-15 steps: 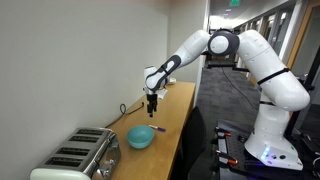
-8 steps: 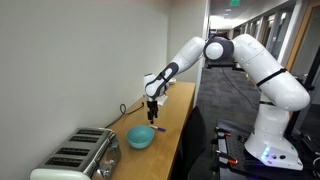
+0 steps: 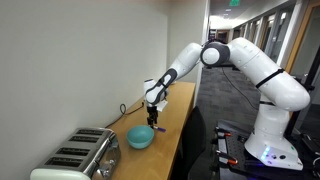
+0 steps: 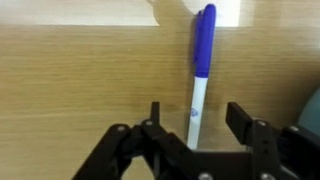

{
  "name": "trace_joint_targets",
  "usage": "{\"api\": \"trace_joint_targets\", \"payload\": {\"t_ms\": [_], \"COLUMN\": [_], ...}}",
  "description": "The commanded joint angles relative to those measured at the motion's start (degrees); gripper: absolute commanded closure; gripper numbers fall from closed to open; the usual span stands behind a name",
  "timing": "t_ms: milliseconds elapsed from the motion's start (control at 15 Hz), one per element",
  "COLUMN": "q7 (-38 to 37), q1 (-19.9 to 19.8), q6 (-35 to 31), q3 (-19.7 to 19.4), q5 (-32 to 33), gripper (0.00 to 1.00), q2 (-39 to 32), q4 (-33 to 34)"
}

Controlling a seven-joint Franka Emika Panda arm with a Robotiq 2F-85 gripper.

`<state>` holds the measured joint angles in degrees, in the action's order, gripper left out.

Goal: Move the marker from left to right

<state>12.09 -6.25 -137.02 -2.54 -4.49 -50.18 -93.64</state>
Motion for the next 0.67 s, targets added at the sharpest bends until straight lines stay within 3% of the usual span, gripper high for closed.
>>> {"api": "trace_joint_targets", "payload": {"t_ms": [0,400,600], "q7": [-3.2,-3.5,-3.5], "q1": [0.4,0.4,0.6], "q6": [-2.3,-2.9,-3.2], "q3": [-0.1,-0.2,-0.1], "q5": [1.5,2.8,2.9], "gripper": [0.58,1.0,0.97], "q2": [-1.0,-1.1,-0.8], "q4": [0.8,0.8,0.4]}}
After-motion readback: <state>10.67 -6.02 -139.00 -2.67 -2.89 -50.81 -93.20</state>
